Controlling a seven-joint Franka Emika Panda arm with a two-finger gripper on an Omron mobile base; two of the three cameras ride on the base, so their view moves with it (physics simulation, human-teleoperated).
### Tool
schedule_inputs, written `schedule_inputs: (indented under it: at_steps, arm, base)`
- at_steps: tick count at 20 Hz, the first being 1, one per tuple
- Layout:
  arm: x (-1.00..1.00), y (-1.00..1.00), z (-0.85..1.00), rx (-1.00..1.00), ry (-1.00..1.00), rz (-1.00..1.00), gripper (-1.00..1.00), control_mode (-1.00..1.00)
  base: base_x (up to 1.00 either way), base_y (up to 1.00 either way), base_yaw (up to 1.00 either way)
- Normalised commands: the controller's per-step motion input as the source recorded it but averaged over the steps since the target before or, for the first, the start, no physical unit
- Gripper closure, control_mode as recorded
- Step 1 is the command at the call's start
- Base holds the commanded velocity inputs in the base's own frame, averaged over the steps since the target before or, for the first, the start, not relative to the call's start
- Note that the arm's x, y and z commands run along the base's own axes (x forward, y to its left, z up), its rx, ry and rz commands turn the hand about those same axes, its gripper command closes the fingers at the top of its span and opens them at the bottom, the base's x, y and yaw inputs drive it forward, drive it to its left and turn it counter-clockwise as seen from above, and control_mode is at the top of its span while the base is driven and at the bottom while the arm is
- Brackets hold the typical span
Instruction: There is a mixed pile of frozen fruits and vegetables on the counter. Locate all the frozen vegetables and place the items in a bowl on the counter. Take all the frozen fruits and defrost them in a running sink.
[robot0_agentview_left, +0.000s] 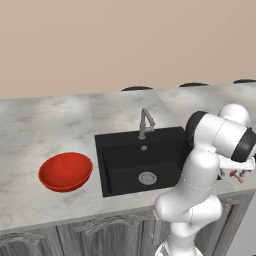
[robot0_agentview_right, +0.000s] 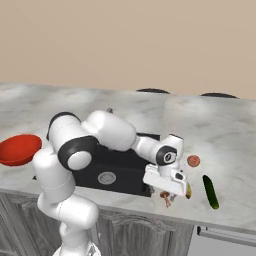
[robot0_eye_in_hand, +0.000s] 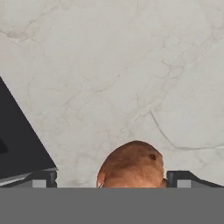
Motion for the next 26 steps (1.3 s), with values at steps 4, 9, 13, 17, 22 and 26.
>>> schedule_inputs:
  at_steps: [4,9,13,17,22,26]
  arm:
    - [-0.03,-0.19,-0.02,0.00,0.00,0.00,-1.00,-1.00]
    - [0.05,-0.27,0.00,0.00,0.01,0.03,-1.00,-1.00]
    - [0.13,-0.03,-0.04,0.02,0.01,0.09,-1.00,-1.00]
    - [0.04,-0.03,-0.25,0.09,-0.04,0.07,-1.00,-1.00]
    - [-0.03,-0.01,-0.27,0.10,-0.02,0.00,1.00,-1.00]
    - [0.00,0.04,-0.13,0.05,-0.04,0.00,1.00,-1.00]
  base:
    - [0.00,0.00,0.00]
    - [0.00,0.00,0.00]
    - [0.00,0.00,0.00]
    - [0.00,0.00,0.00]
    - [0.00,0.00,0.00]
    - [0.00,0.00,0.00]
